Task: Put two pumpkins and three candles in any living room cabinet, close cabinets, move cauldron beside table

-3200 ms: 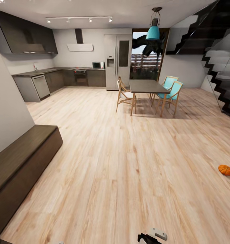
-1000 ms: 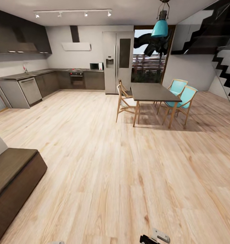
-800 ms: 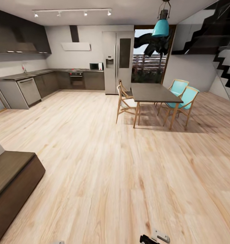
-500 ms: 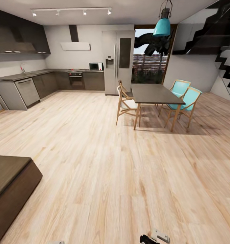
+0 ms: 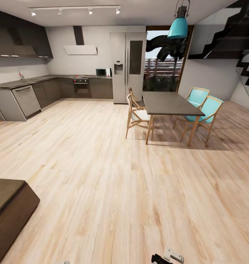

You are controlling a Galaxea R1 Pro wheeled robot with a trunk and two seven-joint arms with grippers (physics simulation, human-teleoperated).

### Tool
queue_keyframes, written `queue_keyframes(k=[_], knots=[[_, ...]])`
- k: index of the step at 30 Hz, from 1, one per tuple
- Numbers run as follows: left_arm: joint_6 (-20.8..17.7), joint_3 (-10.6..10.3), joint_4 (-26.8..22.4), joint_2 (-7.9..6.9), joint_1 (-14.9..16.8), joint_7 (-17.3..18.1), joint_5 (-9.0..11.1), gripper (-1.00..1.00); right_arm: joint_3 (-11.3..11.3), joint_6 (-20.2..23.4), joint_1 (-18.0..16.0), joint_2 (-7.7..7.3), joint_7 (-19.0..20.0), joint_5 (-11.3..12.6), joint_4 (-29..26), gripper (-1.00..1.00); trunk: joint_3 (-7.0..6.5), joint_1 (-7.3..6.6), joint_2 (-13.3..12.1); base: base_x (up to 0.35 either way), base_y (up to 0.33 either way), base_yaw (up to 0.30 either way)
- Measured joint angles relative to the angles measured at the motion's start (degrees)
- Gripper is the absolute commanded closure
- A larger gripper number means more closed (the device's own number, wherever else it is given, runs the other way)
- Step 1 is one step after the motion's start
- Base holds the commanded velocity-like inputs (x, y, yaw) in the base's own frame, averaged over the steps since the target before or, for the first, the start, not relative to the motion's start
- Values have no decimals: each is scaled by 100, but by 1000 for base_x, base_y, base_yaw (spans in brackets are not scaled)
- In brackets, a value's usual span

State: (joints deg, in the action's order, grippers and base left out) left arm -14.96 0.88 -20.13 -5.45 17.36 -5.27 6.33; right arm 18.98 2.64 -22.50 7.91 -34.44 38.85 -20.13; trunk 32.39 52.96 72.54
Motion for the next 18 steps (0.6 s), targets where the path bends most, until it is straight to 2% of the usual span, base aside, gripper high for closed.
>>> queue_keyframes(k=[18], knots=[[1, -5, 0, 2, -4, 0, 0, -100, 0, 0, 0, 0, 4, 11, 0, -100, 0, 0, 0, 328, 0, 0]])
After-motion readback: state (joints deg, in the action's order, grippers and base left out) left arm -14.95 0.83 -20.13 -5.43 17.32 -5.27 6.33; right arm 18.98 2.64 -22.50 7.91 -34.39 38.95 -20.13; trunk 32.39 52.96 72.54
